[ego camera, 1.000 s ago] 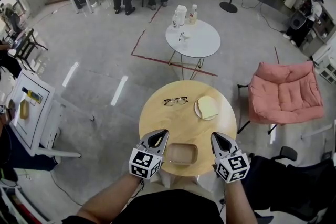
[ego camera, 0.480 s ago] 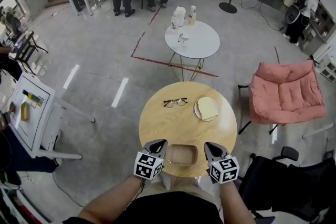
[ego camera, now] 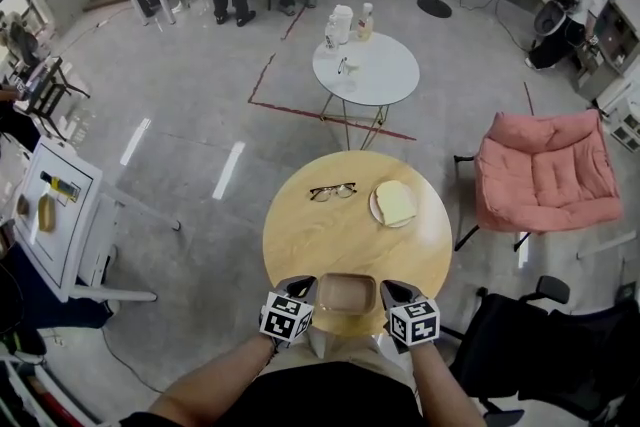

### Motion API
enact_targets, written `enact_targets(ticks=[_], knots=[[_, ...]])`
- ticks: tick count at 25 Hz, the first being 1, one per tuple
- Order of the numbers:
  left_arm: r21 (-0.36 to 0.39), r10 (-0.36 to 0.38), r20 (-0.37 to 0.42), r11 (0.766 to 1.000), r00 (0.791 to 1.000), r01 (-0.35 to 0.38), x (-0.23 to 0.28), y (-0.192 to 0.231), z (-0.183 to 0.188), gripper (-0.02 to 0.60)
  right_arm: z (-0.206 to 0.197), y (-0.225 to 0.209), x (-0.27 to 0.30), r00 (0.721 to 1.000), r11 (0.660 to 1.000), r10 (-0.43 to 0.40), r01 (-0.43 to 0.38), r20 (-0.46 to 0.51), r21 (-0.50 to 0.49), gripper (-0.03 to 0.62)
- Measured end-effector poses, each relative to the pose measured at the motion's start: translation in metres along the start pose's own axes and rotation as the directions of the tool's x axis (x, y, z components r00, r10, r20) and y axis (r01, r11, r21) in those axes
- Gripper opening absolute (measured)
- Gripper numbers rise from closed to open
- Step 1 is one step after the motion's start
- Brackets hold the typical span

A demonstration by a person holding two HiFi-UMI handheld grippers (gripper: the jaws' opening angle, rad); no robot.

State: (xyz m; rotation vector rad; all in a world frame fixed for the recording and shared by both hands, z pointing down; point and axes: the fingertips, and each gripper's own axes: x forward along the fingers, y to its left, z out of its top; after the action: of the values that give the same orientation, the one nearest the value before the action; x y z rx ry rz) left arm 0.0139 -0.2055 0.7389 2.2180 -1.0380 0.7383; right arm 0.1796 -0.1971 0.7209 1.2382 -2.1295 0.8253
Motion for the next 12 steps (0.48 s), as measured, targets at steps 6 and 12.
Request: enact_targets(ticks=[6,12], knots=[[-0.026,-0.046,-0.074,0.999,0.996,0.044,0.018,-0.007,-0.022,0.017,-0.035,-0.006,0.019,0.992,1.0,0.0,0.003,-0.123,0.025,0.017],[-0.071,-0.067,-0.125,0.996,0.99,0.059,0.031,-0.008,-0.04,0.018,-0.06,-0.01,0.032,0.982,0.999,0.02,-0.013,-0.186,0.039,0.1]])
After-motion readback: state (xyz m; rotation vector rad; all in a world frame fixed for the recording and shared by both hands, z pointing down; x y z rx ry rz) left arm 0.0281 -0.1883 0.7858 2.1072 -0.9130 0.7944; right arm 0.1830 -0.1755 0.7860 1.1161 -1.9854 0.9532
